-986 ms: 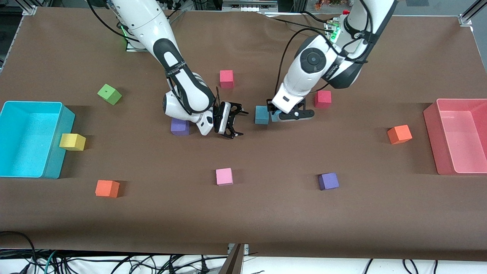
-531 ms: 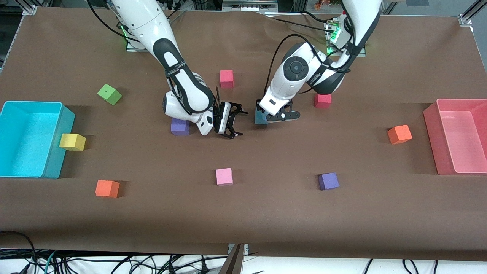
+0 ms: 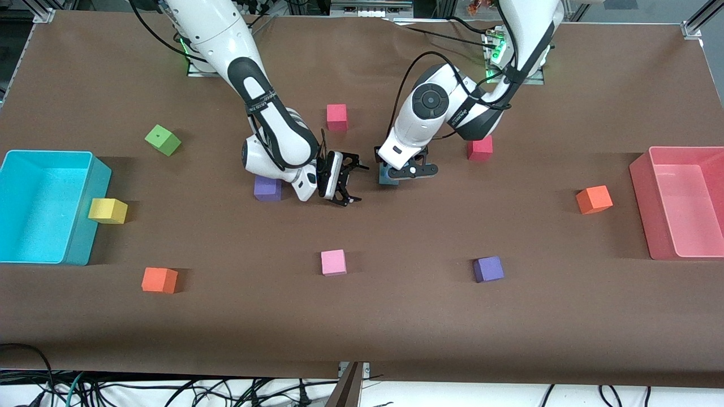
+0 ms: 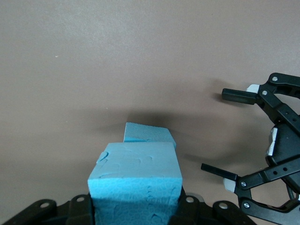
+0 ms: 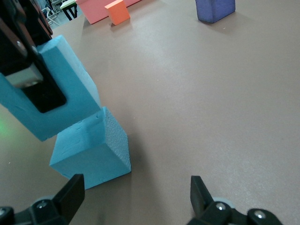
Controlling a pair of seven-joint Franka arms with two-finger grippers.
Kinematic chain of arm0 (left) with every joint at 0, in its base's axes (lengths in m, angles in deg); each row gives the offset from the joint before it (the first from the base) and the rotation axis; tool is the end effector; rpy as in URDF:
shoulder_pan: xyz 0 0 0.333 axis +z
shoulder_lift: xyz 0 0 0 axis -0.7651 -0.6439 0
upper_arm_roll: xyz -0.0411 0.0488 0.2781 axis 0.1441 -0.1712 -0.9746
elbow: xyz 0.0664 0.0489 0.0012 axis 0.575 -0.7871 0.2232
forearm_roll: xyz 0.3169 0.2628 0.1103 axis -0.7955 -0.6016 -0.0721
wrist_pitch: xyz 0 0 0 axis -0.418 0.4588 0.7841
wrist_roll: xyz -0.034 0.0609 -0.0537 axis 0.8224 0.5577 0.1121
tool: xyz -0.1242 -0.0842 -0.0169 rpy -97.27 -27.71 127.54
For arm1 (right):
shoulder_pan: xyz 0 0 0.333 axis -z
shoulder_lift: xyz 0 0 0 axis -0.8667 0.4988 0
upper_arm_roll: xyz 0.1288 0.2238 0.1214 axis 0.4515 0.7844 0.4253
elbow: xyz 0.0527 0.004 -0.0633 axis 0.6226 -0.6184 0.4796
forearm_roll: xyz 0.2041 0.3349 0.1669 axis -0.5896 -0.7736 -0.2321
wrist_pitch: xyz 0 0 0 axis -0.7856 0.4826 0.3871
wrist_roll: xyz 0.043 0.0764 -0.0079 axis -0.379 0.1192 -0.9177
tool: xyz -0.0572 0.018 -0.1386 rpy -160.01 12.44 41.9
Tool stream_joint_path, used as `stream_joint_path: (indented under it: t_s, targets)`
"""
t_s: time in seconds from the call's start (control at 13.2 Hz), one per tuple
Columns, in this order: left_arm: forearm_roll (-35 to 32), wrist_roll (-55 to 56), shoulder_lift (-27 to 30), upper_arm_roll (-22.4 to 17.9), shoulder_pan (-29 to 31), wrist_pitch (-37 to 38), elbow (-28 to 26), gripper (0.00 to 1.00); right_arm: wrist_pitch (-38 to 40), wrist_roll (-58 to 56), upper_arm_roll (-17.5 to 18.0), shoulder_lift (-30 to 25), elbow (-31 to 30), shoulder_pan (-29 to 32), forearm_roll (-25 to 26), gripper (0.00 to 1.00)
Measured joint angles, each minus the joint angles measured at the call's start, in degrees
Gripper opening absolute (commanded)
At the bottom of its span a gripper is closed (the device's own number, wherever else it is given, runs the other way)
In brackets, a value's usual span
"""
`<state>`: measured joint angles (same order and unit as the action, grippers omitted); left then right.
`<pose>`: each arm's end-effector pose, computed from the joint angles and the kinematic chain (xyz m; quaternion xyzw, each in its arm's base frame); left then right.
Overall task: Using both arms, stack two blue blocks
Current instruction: 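Lower the cube onto the placed blue cube and open the left gripper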
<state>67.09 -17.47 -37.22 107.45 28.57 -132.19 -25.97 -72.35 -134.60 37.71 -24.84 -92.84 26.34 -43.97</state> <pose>0.4584 -0.4305 0.1759 0.9929 0.0794 -0.0601 0.0657 0.4824 0.4301 0.0563 -0.7419 -0.4876 -0.2500 0.3863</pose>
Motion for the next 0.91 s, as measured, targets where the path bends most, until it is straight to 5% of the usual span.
stream_joint_path:
  t_s: [0.91]
  targets:
    - [-0.7, -0.2, -1.2, -1.8, -2.6, -1.4, 0.0, 0.05, 0.0, -0.1, 0.0, 0.0, 0.0, 0.0, 0.0, 1.00]
